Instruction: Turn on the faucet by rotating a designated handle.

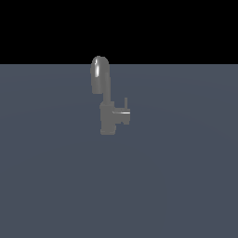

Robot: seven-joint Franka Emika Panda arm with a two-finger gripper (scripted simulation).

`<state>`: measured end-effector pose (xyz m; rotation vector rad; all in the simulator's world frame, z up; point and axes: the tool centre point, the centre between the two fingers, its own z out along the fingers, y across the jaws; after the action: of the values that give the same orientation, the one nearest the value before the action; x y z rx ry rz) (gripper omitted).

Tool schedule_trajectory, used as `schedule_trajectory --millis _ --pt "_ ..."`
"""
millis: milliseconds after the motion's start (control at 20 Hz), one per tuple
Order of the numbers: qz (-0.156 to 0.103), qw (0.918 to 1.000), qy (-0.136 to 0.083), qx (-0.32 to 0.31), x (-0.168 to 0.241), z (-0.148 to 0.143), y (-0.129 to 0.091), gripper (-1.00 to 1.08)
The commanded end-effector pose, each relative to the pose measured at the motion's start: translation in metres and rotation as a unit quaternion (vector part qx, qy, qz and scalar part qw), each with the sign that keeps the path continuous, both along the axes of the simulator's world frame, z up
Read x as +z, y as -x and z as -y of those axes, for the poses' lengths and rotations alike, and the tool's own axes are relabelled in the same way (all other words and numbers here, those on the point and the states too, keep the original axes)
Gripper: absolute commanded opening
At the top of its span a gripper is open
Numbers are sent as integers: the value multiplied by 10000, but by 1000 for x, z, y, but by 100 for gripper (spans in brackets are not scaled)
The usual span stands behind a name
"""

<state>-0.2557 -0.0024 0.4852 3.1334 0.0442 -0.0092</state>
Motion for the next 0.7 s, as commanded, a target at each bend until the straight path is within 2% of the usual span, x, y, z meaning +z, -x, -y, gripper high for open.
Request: schedule_trajectory --millis 0,350,650 --pt "0 10000 0 0 0 0 0 -100" --pt "-77 9999 -79 -86 -1 -1 -7 -100" --pt "-267 9988 -277 -299 -4 -3 -24 -100"
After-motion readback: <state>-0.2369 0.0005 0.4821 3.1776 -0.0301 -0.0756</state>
